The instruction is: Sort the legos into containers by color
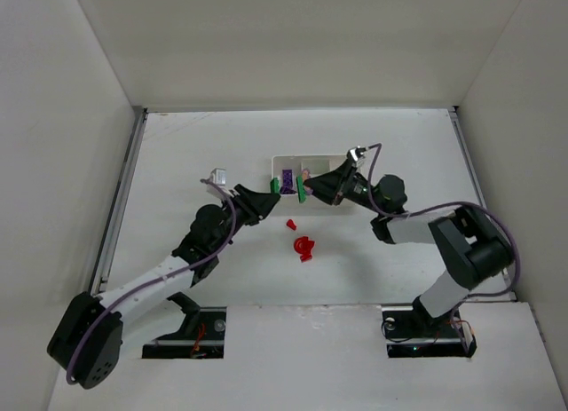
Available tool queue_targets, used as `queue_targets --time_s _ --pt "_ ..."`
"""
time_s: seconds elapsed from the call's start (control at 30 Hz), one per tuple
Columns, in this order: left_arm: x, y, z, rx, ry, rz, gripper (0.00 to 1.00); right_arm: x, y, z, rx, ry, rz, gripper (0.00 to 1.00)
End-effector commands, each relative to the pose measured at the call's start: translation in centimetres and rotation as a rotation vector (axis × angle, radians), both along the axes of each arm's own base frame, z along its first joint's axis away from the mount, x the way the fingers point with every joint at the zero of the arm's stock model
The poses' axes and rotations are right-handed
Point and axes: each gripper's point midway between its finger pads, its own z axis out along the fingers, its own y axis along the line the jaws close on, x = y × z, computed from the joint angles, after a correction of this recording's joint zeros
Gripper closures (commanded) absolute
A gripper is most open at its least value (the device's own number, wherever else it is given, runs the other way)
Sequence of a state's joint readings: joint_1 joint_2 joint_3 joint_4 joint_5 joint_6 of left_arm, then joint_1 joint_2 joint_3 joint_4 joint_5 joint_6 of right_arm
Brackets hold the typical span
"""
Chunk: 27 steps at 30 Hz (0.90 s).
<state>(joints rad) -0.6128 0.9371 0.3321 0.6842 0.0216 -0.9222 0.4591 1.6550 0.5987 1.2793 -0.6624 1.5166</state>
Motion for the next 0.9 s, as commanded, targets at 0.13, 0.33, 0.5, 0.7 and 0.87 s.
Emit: queue_targets --time_s 0.13,0.33,0.5,0.7,0.87 --pt "3.3 -5.0 4.4 0.072 -0.104 -0.056 0.87 0.6 -5.1 2.0 -0.181 -0.245 -0.288 0.69" --pt "6.1 -9.2 2.3 0.204 -0.061 -0.104 0.87 0.4 -9.4 2.5 -0.371 -0.319 -0.523 0.68" --pt "8.0 -11.8 0.1 0.305 -0.033 -0.124 0.86 -0.3 -11.5 2.6 -0.425 -0.346 -0.608 0.68" --pt "9.9 -14.4 -2.3 0.437 -0.008 -0.133 0.85 -0.1 -12.7 2.1 -0.436 -0.344 -0.629 0.68" --pt "10.9 -15.0 -3.4 0.538 -0.019 -0.099 0.79 -0.1 -12.8 1.8 -0.435 -0.346 -0.628 0.68"
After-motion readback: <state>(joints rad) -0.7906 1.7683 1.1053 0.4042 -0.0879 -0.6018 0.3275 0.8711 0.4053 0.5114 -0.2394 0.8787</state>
